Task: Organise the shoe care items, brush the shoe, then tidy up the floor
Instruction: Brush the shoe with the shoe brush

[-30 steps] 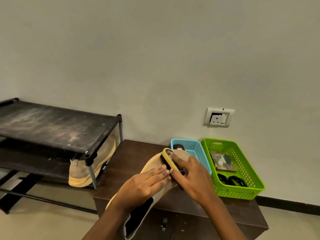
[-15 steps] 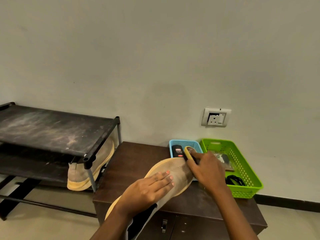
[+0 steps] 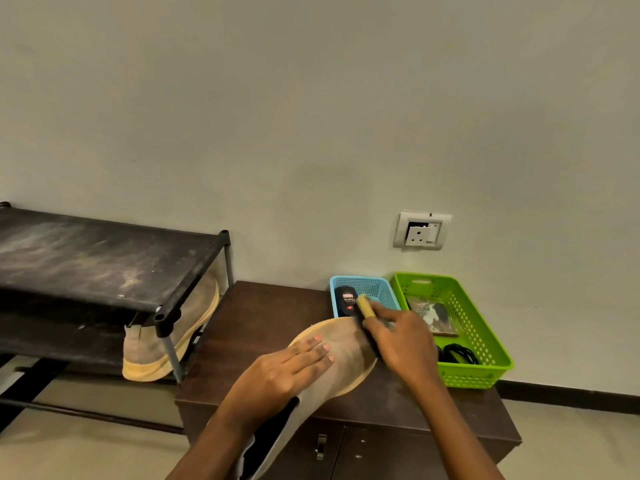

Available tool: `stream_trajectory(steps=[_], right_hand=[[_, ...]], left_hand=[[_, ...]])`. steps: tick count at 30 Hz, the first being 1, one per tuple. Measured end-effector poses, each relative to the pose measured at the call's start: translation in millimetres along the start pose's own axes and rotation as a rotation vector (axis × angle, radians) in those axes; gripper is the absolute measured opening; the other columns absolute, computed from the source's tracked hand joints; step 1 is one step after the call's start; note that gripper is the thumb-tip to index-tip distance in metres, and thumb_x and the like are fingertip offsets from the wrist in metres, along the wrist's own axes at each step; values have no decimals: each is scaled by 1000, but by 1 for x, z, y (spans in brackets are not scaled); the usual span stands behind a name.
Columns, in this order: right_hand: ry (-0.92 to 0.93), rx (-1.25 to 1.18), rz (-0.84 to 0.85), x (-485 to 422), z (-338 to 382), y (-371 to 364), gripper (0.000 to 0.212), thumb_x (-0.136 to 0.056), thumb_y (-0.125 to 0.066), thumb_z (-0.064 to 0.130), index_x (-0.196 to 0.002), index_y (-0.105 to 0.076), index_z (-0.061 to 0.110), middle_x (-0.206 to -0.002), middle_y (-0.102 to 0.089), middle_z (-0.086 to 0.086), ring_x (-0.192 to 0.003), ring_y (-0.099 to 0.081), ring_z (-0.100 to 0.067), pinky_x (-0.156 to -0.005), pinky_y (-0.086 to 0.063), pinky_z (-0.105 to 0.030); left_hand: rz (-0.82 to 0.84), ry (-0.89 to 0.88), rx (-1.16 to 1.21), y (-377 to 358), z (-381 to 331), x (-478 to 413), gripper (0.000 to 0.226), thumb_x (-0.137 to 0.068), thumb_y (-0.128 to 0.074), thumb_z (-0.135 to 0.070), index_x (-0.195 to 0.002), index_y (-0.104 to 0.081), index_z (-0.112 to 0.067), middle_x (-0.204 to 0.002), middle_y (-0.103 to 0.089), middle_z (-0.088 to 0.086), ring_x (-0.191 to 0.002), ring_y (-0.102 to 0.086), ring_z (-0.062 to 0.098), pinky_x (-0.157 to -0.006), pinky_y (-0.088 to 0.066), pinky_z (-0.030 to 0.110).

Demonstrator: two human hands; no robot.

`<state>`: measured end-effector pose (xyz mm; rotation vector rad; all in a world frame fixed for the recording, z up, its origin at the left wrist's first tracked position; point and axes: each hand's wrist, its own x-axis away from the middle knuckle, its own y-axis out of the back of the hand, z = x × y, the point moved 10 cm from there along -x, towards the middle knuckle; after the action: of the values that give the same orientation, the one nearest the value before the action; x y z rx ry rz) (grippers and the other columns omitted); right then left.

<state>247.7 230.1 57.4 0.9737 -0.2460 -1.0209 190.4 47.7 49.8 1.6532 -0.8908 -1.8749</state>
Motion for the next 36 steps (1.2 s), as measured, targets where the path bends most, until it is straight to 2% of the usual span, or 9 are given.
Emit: stream_trajectory(steps=[5, 8, 13, 19, 23, 27, 29, 33, 36], right_hand=[[-105, -161, -98, 3, -26, 4, 40, -85, -58, 39, -124, -59, 34, -98, -71, -9, -79, -60, -23, -65, -39, -28], [-30, -245, -119, 16, -16, -1, 41, -83, -62, 39, -124, -57, 40, -75, -58, -4, -64, -52, -15, -60, -37, -27], [-10, -395, -180, 33, -9, 2, 46, -84, -67, 32, -128, -55, 34, -78, -52, -2, -61, -45, -7, -55, -35, -16], [446, -280, -115, 78, 55, -15, 57, -82, -52, 51, -136, -34, 53, -77, -34, 14, -57, -43, -4, -52, -36, -7], [213, -269, -281, 43, 22, 4, 56, -83, -43, 53, -138, -33, 43, -75, -34, 10, -53, -40, -2, -51, -30, -6], [385, -358, -160, 80, 54, -20, 61, -84, -44, 53, -142, -28, 46, -81, -35, 13, -62, -47, -2, -55, -37, -4], [480, -350, -133, 93, 65, -31, 61, -86, -46, 49, -144, -27, 43, -83, -35, 15, -63, -46, 3, -54, -34, 1], [359, -268, -219, 70, 54, -28, 62, -87, -36, 55, -141, -7, 57, -85, -36, 10, -56, -43, -2, -53, -37, -3], [437, -359, -148, 89, 76, -30, 61, -87, -43, 52, -143, -19, 51, -85, -37, 11, -60, -44, -2, -56, -36, -1]], left_hand=[[-30, 190, 86, 4, 20, 4, 71, -62, -22, 8, -119, -62, -7, -123, -62, 7, -119, -55, 15, -104, -40, 26], [-71, 267, 105, 11, 33, 11, 69, -63, -24, 9, -116, -65, -6, -120, -64, 6, -118, -56, 14, -104, -40, 26], [-158, 351, 181, 17, 43, 13, 64, -65, -35, 16, -120, -62, -6, -122, -63, 3, -122, -53, 7, -104, -40, 24], [-358, 490, 276, 29, 60, 22, 75, -55, -45, 26, -122, -58, -5, -123, -63, 2, -119, -55, 7, -102, -42, 23], [-328, 457, 318, 26, 50, 14, 66, -66, -55, 26, -124, -56, -7, -124, -62, 1, -120, -54, 3, -101, -42, 21], [-378, 495, 400, 25, 54, 18, 90, -54, -60, 37, -126, -55, -17, -131, -56, -15, -119, -56, 6, -101, -43, 21], [-440, 559, 420, 32, 58, 25, 82, -59, -66, 32, -125, -58, -16, -130, -56, -17, -117, -57, 7, -99, -45, 24], [-493, 658, 453, 29, 60, 29, 59, -71, -65, 21, -121, -61, -11, -123, -57, -28, -112, -60, 3, -95, -47, 19], [-510, 777, 548, 24, 64, 30, 48, -76, -67, 14, -114, -68, -14, -109, -69, -16, -99, -66, 6, -84, -54, 23]])
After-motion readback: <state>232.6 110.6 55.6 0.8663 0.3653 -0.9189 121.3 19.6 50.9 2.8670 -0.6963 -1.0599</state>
